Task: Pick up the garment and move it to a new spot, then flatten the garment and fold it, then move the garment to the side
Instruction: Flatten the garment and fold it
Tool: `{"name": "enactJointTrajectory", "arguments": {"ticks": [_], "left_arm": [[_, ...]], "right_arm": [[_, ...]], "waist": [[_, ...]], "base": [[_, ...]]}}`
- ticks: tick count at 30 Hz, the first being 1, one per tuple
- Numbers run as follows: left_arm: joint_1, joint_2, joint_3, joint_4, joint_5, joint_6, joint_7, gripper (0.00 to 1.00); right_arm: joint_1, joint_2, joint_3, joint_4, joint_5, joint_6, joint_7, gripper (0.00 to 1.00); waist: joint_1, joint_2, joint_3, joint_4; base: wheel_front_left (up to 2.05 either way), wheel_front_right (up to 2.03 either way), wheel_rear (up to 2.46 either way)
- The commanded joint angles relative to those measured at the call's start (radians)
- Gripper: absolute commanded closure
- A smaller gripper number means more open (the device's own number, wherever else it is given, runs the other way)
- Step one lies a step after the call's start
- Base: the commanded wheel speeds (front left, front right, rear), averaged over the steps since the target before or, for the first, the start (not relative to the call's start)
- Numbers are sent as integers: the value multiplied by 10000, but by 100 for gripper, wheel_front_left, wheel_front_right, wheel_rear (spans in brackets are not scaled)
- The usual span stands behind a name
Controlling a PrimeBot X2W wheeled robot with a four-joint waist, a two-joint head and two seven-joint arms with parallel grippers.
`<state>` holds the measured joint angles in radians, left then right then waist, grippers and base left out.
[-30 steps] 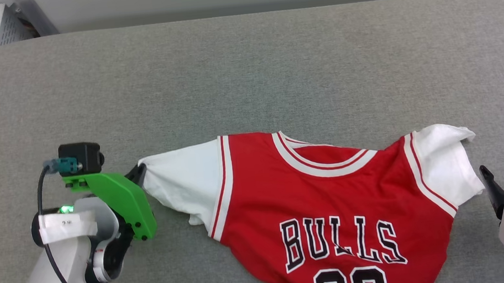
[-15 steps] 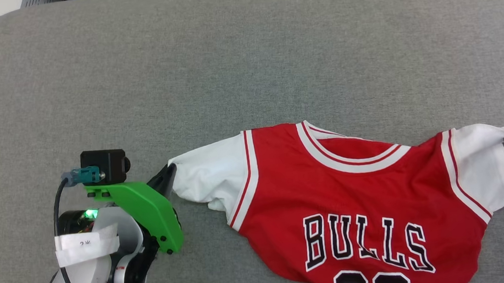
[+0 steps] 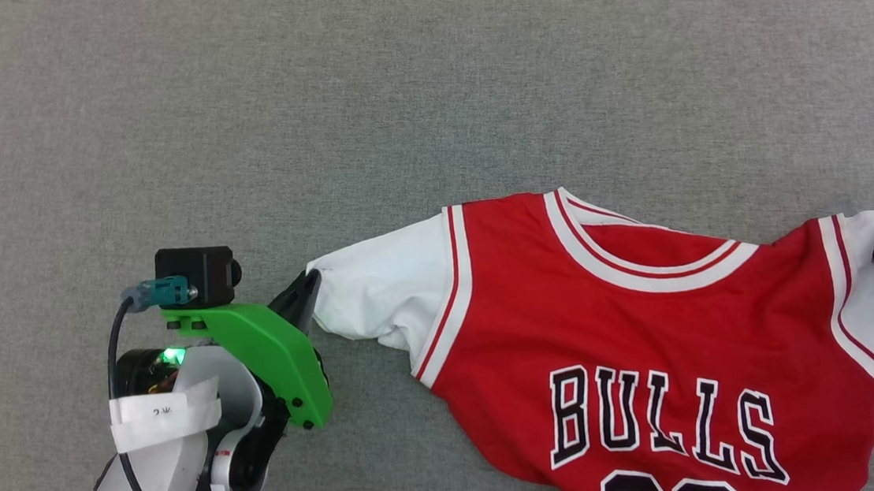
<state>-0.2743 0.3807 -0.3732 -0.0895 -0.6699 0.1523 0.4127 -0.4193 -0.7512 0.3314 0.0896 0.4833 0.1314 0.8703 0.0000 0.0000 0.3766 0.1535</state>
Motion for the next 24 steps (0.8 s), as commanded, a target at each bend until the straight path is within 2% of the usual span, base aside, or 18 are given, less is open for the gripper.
{"name": "enactJointTrajectory", "arguments": {"ticks": [1, 2, 3, 11, 17, 24], "left_arm": [[-213, -31, 12, 51, 17, -62, -90, 100], [-231, -30, 11, 76, 15, -71, -101, 100], [-252, -25, 14, 109, 11, -82, -115, 100], [-268, 71, 194, 430, 82, -74, -531, 100], [-190, 237, 386, 574, 167, -54, -904, 100], [-225, 379, 629, 484, 237, -20, -1301, 100]], "right_arm": [[48, 67, 322, 252, 210, -7, 70, 47], [56, 47, 429, 327, 313, -7, 52, 82], [70, 36, 535, 414, 449, -7, 10, 100], [-28, 310, 105, 1161, 866, -7, -1487, 100], [97, 408, -619, 1114, 1423, -7, -2580, 100], [248, 292, -1411, 711, 1558, -7, -3215, 100]], "waist": [[0, 0, 47, 35], [0, 0, 52, 35], [0, 0, 50, 31], [0, 0, -513, -181], [0, 0, -1572, -472], [0, 0, -2540, -698]], "base": [[0, 0, 0], [0, 0, 0], [0, 0, 0], [0, 0, 0], [0, 0, 0], [0, 0, 0]]}}
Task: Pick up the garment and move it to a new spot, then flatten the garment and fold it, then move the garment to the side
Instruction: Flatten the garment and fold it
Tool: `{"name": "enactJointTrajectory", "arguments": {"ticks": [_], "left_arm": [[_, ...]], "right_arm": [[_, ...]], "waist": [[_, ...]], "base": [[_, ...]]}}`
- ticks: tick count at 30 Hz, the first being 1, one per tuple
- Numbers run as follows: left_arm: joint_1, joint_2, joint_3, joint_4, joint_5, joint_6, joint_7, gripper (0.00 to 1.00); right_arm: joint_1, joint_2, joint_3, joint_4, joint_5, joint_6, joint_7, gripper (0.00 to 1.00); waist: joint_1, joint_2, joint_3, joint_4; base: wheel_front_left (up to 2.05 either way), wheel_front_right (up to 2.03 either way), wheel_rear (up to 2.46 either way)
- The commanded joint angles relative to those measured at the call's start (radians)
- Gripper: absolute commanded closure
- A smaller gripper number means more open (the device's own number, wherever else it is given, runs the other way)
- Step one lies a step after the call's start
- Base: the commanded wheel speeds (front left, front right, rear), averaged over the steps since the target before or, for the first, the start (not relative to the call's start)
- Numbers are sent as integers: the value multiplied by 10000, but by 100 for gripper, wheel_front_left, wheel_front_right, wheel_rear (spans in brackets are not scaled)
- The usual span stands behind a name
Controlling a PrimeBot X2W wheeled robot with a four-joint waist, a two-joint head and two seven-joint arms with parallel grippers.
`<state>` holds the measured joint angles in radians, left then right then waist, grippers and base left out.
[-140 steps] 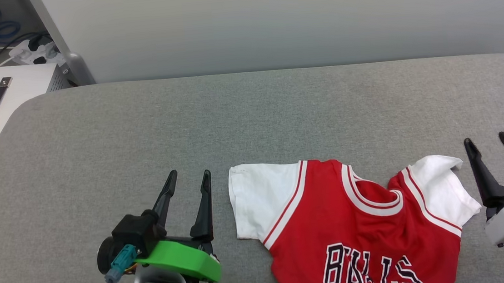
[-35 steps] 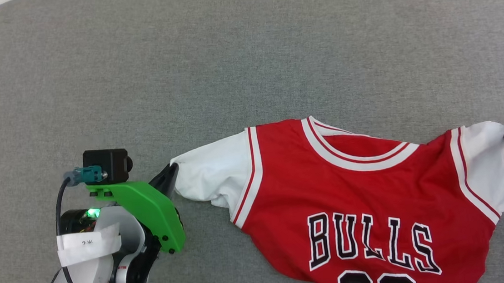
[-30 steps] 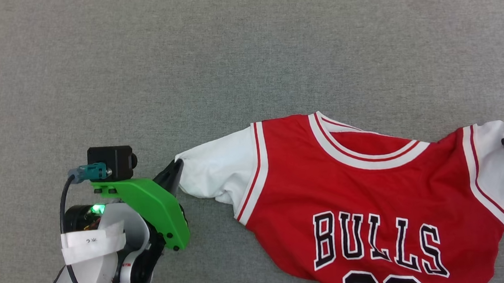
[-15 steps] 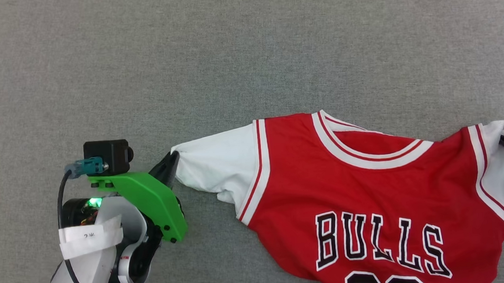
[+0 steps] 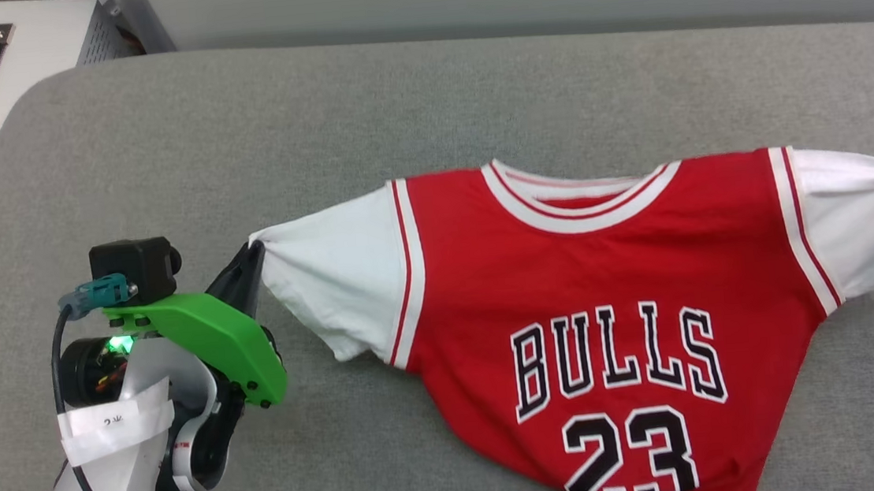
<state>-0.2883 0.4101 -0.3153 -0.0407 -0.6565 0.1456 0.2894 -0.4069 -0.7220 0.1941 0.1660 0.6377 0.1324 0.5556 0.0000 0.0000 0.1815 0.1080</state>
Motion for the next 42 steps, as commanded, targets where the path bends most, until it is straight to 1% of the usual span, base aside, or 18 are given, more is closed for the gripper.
{"name": "enactJointTrajectory", "arguments": {"ticks": [1, 7, 15, 19, 23, 25, 26, 29, 33, 36, 42], "left_arm": [[-91, 119, 90, -19, 127, 49, -142, 100], [-119, 270, 372, -229, 225, 78, -630, 100], [-537, 386, 824, -869, 577, 304, -1448, 100], [-709, 190, 1095, -1224, 120, 215, -1616, 100], [-905, 326, 1338, -1542, 120, 184, -1814, 100], [-1005, 265, 1516, -1715, -49, 163, -1961, 100], [-1072, 205, 1611, -1867, -229, 101, -2014, 100], [-1327, 300, 1861, -2229, -273, 41, -2202, 100], [-1762, 473, 2082, -2421, -153, -58, -2477, 100], [-1966, 584, 2150, -2430, -275, -183, -2410, 100], [-2823, 1097, 2024, -2239, -168, -538, -1991, 100]], "right_arm": [[137, 2, -132, -138, -1, -17, -140, 100], [182, 65, -670, -684, -172, -17, -426, 100], [-104, 239, -1619, -1581, -343, -17, -432, 100], [-221, 491, -2101, -1928, -312, -17, -359, 100], [-306, 560, -2472, -2303, -436, -17, -397, 100], [-371, 615, -2644, -2456, -463, -17, -467, 100], [-428, 694, -2772, -2521, -416, -17, -508, 100], [-650, 1000, -3211, -2653, -143, -17, -576, 100], [-1013, 1036, -3515, -2829, -235, -17, -837, 100], [-1414, 1121, -3506, -2748, -311, -17, -1097, 100], [-2584, 1162, -3169, -2142, -384, -17, -1508, 100]], "waist": [[0, 0, -732, -278], [0, 0, -1378, -405], [0, 0, -1727, -517], [0, 0, -1837, -557], [0, 0, -1898, -579], [0, 0, -1901, -598], [0, 0, -1891, -606], [0, 0, -1802, -588], [0, 0, -1565, -588], [0, 0, -1349, -653], [0, 0, -546, -729]], "base": [[0, 0, 0], [0, 0, 0], [0, 0, 0], [0, 0, 0], [0, 0, 0], [0, 0, 0], [0, 0, 0], [0, 0, 0], [0, 0, 0], [0, 0, 0], [0, 0, 0]]}}
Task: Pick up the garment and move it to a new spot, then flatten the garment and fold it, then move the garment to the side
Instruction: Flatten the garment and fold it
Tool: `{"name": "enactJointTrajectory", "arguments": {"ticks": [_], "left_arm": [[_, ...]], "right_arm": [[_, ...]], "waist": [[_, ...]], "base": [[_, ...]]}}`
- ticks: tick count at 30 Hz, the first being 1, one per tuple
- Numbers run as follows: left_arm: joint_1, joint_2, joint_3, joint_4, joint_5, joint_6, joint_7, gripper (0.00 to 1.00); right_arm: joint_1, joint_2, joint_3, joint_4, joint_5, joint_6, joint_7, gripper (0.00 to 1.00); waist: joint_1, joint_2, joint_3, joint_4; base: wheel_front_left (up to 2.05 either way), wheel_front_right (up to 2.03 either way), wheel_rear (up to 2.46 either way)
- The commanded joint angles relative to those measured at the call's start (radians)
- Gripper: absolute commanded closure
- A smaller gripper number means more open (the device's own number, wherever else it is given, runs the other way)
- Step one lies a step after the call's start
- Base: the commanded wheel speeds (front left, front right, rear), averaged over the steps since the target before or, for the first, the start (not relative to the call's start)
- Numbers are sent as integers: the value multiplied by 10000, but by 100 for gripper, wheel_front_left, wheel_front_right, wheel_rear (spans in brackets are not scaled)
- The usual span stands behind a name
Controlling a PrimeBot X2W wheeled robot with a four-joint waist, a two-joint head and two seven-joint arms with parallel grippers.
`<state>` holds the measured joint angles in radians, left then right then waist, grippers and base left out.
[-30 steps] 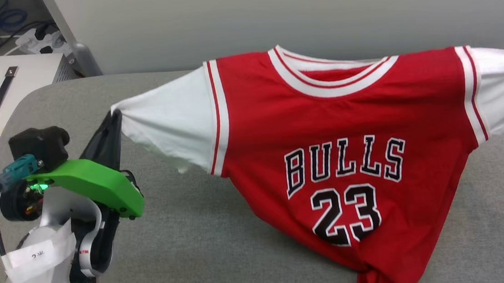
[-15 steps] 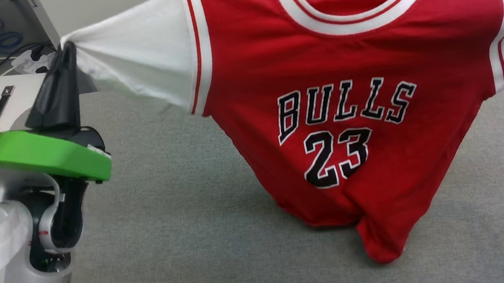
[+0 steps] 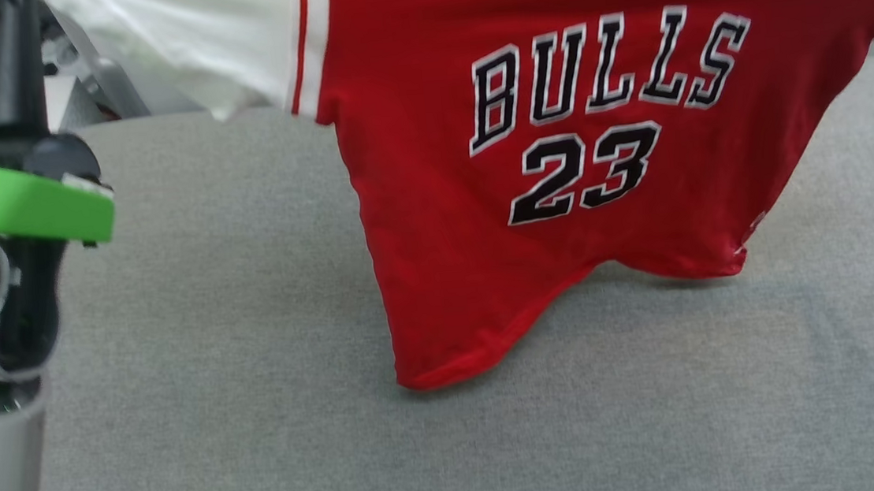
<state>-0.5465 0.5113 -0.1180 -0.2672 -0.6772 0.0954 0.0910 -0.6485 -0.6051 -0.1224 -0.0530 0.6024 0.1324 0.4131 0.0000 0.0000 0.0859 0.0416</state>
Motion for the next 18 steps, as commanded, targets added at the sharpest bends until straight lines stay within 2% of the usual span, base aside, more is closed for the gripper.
{"name": "enactJointTrajectory", "arguments": {"ticks": [1, 8, 18], "left_arm": [[-501, 162, 40, 112, 52, -100, 62, 100], [-2697, 609, -17, 1115, 140, -596, 394, 100], [-6829, 884, -102, 3628, 503, -1271, 215, 100]], "right_arm": [[-463, -8, 89, 198, -30, -17, -145, 100], [-2797, -91, 846, 1468, -266, -17, -594, 100], [-6779, 452, 1749, 3887, -927, -17, -1571, 100]], "waist": [[0, 0, 612, -97], [0, 0, 2087, -230], [0, 0, 4366, -491]], "base": [[0, 0, 0], [0, 0, 0], [0, 0, 0]]}}
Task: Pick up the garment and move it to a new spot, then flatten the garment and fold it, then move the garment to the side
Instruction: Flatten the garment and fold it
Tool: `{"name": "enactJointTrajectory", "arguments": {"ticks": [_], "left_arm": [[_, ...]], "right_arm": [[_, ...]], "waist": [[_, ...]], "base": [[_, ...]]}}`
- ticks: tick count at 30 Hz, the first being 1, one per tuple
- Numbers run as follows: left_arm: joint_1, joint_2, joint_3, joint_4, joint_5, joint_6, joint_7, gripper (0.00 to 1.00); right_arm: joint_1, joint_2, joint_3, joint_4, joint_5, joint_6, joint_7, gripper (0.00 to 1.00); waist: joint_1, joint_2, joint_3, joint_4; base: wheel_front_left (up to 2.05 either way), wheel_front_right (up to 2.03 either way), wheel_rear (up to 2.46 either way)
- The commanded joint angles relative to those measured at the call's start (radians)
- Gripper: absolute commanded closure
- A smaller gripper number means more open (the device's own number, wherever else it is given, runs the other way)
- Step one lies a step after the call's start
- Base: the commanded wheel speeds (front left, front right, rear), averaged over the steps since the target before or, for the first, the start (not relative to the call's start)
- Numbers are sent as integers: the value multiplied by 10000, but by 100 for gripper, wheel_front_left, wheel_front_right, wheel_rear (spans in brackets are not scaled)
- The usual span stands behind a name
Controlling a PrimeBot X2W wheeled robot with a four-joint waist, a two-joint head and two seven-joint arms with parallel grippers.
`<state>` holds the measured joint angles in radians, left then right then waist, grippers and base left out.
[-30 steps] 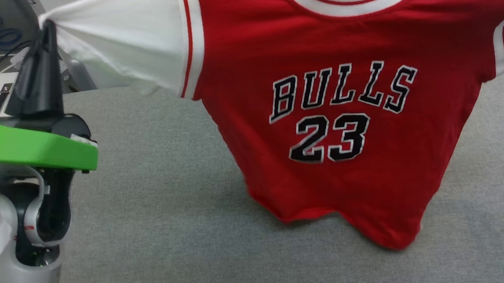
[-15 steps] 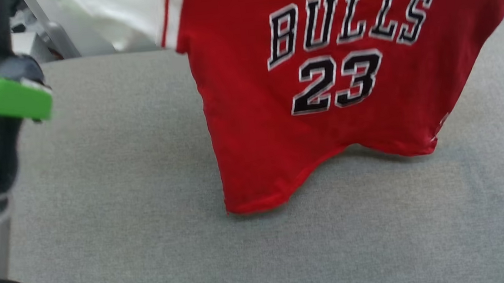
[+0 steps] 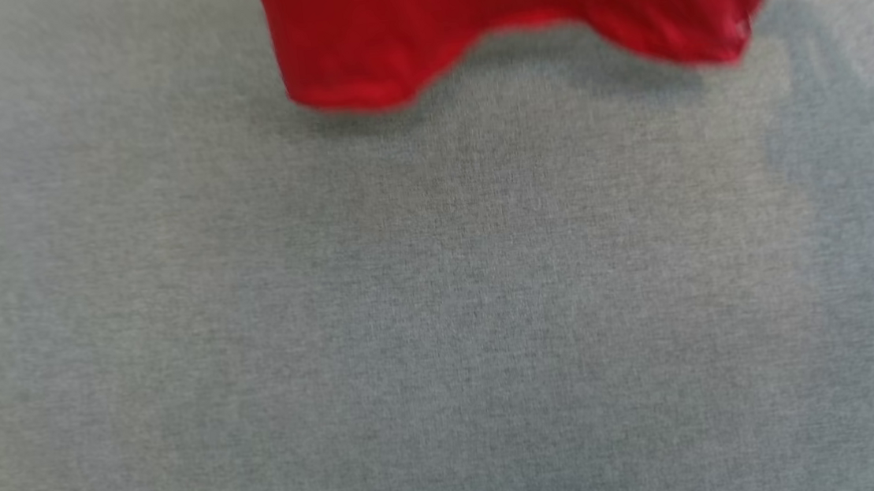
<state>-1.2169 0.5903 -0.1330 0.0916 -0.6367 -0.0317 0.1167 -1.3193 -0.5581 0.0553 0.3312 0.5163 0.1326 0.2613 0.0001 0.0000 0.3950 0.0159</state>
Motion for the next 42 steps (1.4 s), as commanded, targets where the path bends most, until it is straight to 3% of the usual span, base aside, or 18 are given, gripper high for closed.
{"name": "enactJointTrajectory", "arguments": {"ticks": [1, 11, 19, 27, 36, 42], "left_arm": [[-675, 85, 0, 437, 184, -85, -144, 100], [-4176, -161, -459, 3312, 954, -438, -1218, 100], [-4604, -742, -683, 5247, 883, -702, -2553, 100], [-2812, -1313, -1026, 6104, 215, -943, -3409, 100], [918, -1950, -1721, 5710, -507, -985, -3745, 100], [3342, -2144, -2130, 5287, -1040, -987, -3776, 100]], "right_arm": [[-568, 103, 48, 401, -168, -19, -236, 100], [-3534, 1071, -37, 2965, -863, -19, -1808, 100], [-3901, 1549, 8, 4144, -1051, -19, -3045, 100], [-2222, 1396, 740, 4236, -452, -19, -3544, 100], [1510, 531, 1840, 3492, 882, -19, -3403, 100], [3879, -51, 2056, 2911, 1852, -19, -3354, 100]], "waist": [[-1, 0, 1540, -252], [-1, 0, 3019, -266], [-1, 0, 3313, -168], [-1, 0, 2857, 59], [-1, 0, 1411, 272], [-1, 0, 442, 333]], "base": [[0, 0, 0], [0, 0, 0], [0, 0, 0], [0, 0, 0], [0, 0, 0], [0, 0, 0]]}}
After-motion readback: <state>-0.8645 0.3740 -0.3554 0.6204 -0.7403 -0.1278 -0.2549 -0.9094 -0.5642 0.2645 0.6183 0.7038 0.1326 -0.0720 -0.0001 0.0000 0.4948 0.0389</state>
